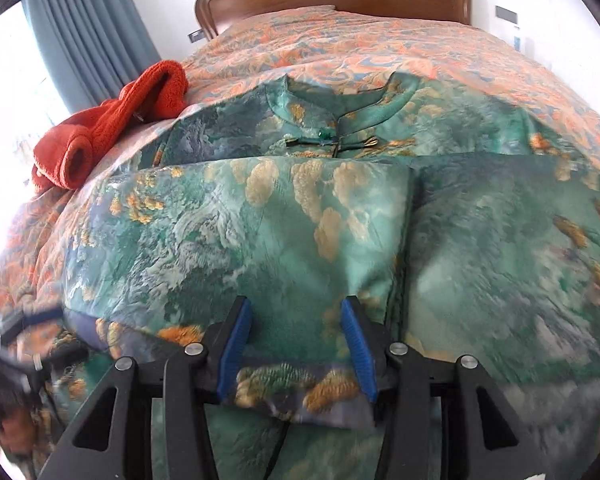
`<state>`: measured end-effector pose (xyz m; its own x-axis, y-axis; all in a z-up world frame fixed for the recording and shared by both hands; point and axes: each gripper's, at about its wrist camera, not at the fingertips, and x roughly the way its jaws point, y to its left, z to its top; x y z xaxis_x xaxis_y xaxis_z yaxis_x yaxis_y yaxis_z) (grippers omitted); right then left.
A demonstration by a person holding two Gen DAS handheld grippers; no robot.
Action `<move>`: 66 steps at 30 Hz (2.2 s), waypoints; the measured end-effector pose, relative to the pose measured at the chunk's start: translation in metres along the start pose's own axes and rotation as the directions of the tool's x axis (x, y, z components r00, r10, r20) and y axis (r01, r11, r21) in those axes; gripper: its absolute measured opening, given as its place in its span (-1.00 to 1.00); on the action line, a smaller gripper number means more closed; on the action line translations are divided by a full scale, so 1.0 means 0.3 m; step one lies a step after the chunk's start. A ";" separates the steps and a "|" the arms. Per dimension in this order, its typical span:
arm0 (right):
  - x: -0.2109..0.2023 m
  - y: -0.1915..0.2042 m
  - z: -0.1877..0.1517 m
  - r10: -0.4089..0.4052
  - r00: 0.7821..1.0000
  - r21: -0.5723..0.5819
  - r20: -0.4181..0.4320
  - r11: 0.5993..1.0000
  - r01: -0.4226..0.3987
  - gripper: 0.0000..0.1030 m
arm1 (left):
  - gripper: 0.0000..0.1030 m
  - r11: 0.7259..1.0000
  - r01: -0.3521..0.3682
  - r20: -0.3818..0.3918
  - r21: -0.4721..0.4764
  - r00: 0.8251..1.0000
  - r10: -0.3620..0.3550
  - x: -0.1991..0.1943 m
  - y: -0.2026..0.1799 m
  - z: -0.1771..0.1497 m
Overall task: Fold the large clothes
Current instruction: 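Fold the held side edge over the jacket body, then open the right tool, then move both open tools to the jacket hem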
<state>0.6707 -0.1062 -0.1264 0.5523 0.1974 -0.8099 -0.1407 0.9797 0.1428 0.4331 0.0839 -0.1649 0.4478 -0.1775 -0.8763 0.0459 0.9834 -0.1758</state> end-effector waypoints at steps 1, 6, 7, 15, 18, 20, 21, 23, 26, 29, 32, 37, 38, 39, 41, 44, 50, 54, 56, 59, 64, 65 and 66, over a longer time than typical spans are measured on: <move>-0.037 0.003 -0.007 -0.005 1.000 0.011 0.015 1.000 0.005 -0.07 | 0.89 1.000 0.008 0.025 -0.002 1.000 -0.008 -0.048 -0.009 -0.050; -0.288 0.019 -0.127 -0.013 0.992 -0.010 0.125 1.000 0.015 0.10 | 0.91 1.000 0.008 0.152 0.020 0.988 -0.011 -0.284 -0.057 -0.280; -0.338 0.022 -0.170 -0.022 0.989 -0.030 0.144 0.999 0.027 0.15 | 0.91 1.000 -0.010 0.180 0.028 0.984 0.005 -0.331 -0.068 -0.332; -0.701 -0.011 -0.560 -0.184 0.949 -0.163 0.257 0.959 0.230 0.47 | 0.94 0.984 -0.175 0.317 0.039 0.936 0.154 -0.469 -0.134 -0.550; -0.814 -0.040 -0.680 -0.247 0.923 -0.126 0.296 0.947 0.294 0.55 | 0.94 0.984 -0.177 0.333 0.019 0.929 0.161 -0.477 -0.153 -0.584; -0.872 -0.065 -0.741 -0.274 0.913 -0.077 0.302 0.948 0.309 0.55 | 0.94 0.982 -0.187 0.345 0.012 0.923 0.171 -0.488 -0.165 -0.618; -0.894 -0.077 -0.758 -0.282 0.909 -0.055 0.308 0.948 0.312 0.57 | 0.94 0.981 -0.192 0.350 0.010 0.920 0.177 -0.491 -0.174 -0.627; -0.942 -0.101 -0.807 -0.309 0.893 -0.001 0.327 0.945 0.327 0.67 | 0.94 0.978 -0.206 0.361 0.015 0.914 0.187 -0.496 -0.188 -0.643; -0.978 -0.117 -0.846 -0.334 0.880 0.040 0.338 0.939 0.341 0.74 | 0.94 0.972 -0.235 0.378 0.023 0.902 0.209 -0.506 -0.200 -0.667; -1.010 -0.138 -0.868 -0.354 0.870 0.080 0.344 0.934 0.349 0.74 | 0.94 0.976 -0.216 0.382 0.016 0.904 0.194 -0.521 -0.190 -0.677; -1.058 -0.136 -0.885 -0.386 0.836 0.110 0.390 0.921 0.374 0.74 | 0.94 0.984 -0.178 0.387 -0.004 0.907 0.165 -0.548 -0.176 -0.687; -1.185 -0.143 -0.910 -0.457 0.721 0.217 0.521 0.888 0.405 0.97 | 0.94 0.987 -0.161 0.433 -0.025 0.888 0.156 -0.599 -0.184 -0.715; -1.199 -0.157 -0.910 -0.455 0.718 0.238 0.527 0.890 0.389 1.00 | 0.94 0.988 -0.154 0.437 -0.028 0.887 0.151 -0.605 -0.187 -0.718; -1.203 -0.171 -0.903 -0.446 0.730 0.246 0.518 0.895 0.373 1.00 | 0.94 0.990 -0.140 0.440 -0.031 0.887 0.139 -0.612 -0.192 -0.721; -1.193 -0.198 -0.892 -0.433 0.763 0.247 0.479 0.901 0.356 1.00 | 0.94 0.993 -0.114 0.443 -0.037 0.889 0.118 -0.623 -0.197 -0.724; -1.196 -0.202 -0.910 -0.460 0.742 0.260 0.487 0.888 0.380 1.00 | 0.94 0.996 -0.087 0.433 -0.026 0.897 0.089 -0.633 -0.208 -0.724; -1.170 -0.173 -0.930 -0.449 0.759 0.215 0.470 0.893 0.396 1.00 | 0.99 0.992 -0.122 0.402 0.011 0.909 0.107 -0.623 -0.228 -0.723; -1.169 -0.151 -0.940 -0.428 0.756 0.194 0.495 0.903 0.384 1.00 | 0.99 0.992 -0.123 0.401 0.028 0.910 0.102 -0.624 -0.225 -0.723; -1.147 -0.142 -0.933 -0.402 0.782 0.167 0.476 0.914 0.369 1.00 | 0.99 0.992 -0.122 0.397 0.030 0.912 0.101 -0.631 -0.205 -0.714; -1.116 -0.138 -0.919 -0.353 0.824 0.127 0.443 0.935 0.332 1.00 | 0.99 0.994 -0.106 0.397 -0.019 0.912 0.105 -0.650 -0.120 -0.682; -1.090 -0.221 -0.874 -0.291 0.882 0.089 0.370 0.956 0.278 1.00 | 0.99 0.988 -0.066 0.281 -0.138 0.954 0.103 -0.571 0.102 -0.607; -1.072 -0.262 -0.861 -0.271 0.906 0.080 0.325 0.962 0.259 1.00 | 0.99 0.988 -0.060 0.254 -0.145 0.963 0.095 -0.540 0.137 -0.595; -1.056 -0.296 -0.856 -0.258 0.921 0.082 0.291 0.966 0.245 1.00 | 0.99 0.987 -0.063 0.228 -0.146 0.969 0.096 -0.512 0.159 -0.587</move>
<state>0.2970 -0.2648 -0.0286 0.7844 -0.0606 -0.6173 0.0663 0.9977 -0.0137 0.2093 0.1512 -0.1177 0.6422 -0.0693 -0.7634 -0.1133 0.9764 -0.1839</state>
